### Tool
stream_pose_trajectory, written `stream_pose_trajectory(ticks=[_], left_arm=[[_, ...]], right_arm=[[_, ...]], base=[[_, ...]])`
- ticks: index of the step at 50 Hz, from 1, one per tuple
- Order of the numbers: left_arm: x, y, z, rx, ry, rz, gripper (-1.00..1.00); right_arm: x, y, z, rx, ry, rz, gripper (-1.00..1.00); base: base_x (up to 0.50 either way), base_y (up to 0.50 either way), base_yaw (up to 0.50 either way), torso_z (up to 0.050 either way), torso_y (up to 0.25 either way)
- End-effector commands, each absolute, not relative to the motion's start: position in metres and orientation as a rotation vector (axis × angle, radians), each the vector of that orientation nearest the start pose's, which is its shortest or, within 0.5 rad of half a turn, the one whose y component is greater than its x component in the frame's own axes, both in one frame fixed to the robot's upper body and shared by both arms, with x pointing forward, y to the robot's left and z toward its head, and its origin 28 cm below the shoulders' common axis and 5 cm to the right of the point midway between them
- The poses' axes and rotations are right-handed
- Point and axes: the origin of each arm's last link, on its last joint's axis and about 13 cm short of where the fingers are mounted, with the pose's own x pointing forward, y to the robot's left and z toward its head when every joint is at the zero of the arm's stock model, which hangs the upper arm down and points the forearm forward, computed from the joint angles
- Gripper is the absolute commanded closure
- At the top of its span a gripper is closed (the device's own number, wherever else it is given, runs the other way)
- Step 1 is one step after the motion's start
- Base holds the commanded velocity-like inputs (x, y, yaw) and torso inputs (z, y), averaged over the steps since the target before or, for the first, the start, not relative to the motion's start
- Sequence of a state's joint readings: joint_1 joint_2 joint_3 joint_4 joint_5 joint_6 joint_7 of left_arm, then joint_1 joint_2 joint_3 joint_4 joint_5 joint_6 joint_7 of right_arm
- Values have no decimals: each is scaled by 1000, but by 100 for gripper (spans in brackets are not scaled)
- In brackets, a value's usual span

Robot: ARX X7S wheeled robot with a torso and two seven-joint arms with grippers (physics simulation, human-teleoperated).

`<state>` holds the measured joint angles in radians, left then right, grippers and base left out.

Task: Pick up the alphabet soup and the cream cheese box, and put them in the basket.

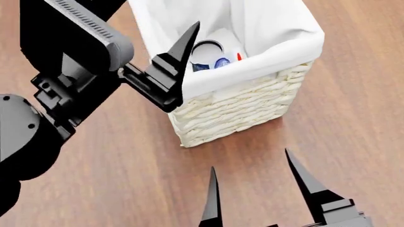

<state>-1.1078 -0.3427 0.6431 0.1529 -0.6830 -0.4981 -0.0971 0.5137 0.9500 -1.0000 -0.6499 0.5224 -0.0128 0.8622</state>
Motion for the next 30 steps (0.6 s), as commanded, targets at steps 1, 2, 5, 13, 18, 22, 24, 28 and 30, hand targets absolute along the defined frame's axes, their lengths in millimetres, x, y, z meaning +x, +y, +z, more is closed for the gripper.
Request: stream_pose_trajectory(ticks=[1, 2, 5, 13, 18, 22, 24, 28, 30], left_arm=[[250, 152, 249, 76, -648, -432, -100], [249, 152, 249, 76, -648, -431, -100], [235, 152, 238, 36, -683, -395, -100], [217, 154, 226, 3, -722, -358, -100], [212, 156, 230, -10, -750, -353, -100], [212, 155, 231, -5, -756, -355, -100], [212, 155, 231, -3, -755, -356, -100], [213, 155, 232, -6, -757, -359, -100], [213, 155, 231, -5, -756, -358, -100]], right_arm=[[186, -104, 142, -165, -356, 217, -100], [186, -104, 142, -165, -356, 217, -100], [186, -103, 141, -159, -357, 224, -100], [185, -102, 139, -153, -355, 230, -100], [184, -102, 139, -154, -354, 232, -100], [184, -101, 139, -153, -355, 235, -100], [185, -102, 138, -153, -355, 235, -100], [186, -102, 139, -154, -355, 234, -100], [186, -101, 139, -154, -355, 234, -100]], base=[[0, 0, 0, 0, 0], [0, 0, 0, 0, 0], [0, 0, 0, 0, 0], [0, 0, 0, 0, 0], [0, 0, 0, 0, 0], [0, 0, 0, 0, 0], [0, 0, 0, 0, 0], [0, 0, 0, 0, 0], [0, 0, 0, 0, 0]])
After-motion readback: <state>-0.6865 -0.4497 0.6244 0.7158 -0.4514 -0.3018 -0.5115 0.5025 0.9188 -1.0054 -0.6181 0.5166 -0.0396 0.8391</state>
